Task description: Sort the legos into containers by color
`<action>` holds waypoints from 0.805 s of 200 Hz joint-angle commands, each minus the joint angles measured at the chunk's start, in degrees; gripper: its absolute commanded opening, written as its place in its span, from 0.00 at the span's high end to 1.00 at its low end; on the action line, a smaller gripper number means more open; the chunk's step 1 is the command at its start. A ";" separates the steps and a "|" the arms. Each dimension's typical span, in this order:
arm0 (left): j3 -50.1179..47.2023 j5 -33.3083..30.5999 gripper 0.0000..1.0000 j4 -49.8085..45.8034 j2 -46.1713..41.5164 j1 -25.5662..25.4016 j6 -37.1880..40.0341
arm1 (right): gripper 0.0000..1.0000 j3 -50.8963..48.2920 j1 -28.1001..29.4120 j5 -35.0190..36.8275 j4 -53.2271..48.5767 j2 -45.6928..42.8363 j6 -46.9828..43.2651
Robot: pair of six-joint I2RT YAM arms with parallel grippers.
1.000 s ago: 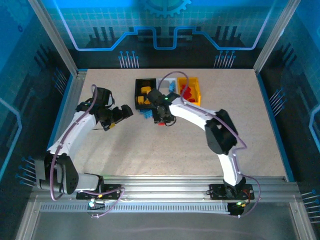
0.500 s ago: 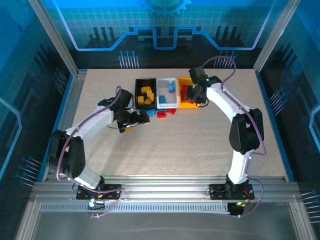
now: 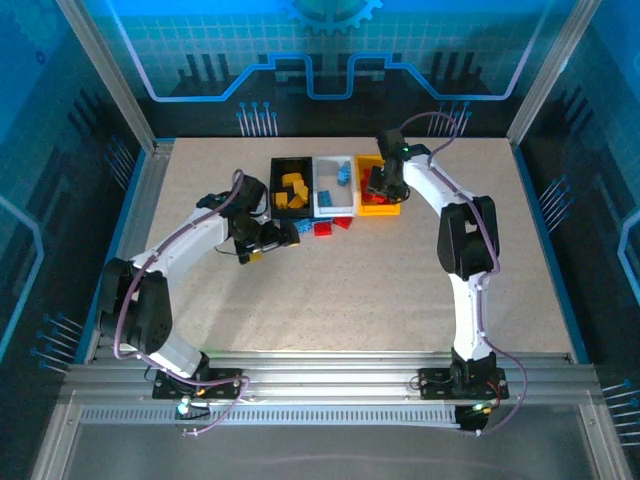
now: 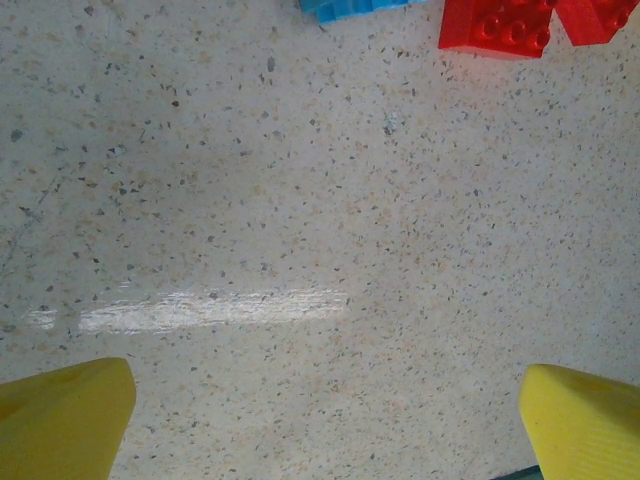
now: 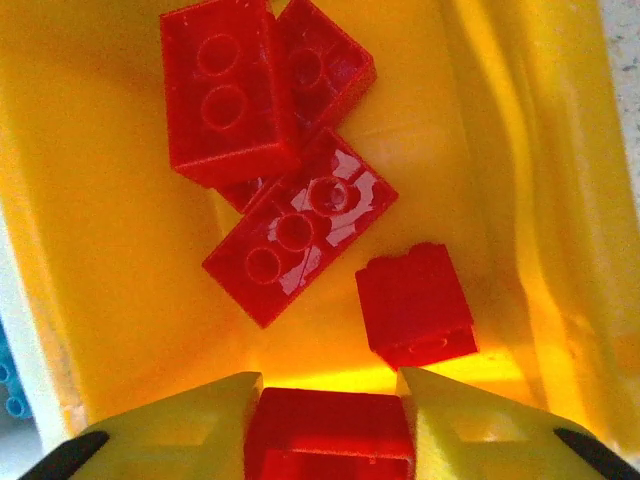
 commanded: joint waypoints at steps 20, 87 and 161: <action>2.17 -0.15 0.01 -1.39 1.67 -0.26 0.07 | 0.46 1.37 -0.20 -1.57 -1.24 -0.19 -1.56; 4.23 -1.36 0.02 0.43 3.56 -0.11 -0.50 | 0.42 -7.23 2.37 -3.36 1.33 -10.86 -3.37; 18.86 -4.04 0.16 -0.69 20.48 -0.08 14.04 | 0.43 -24.92 4.62 -7.41 4.78 -25.75 -0.17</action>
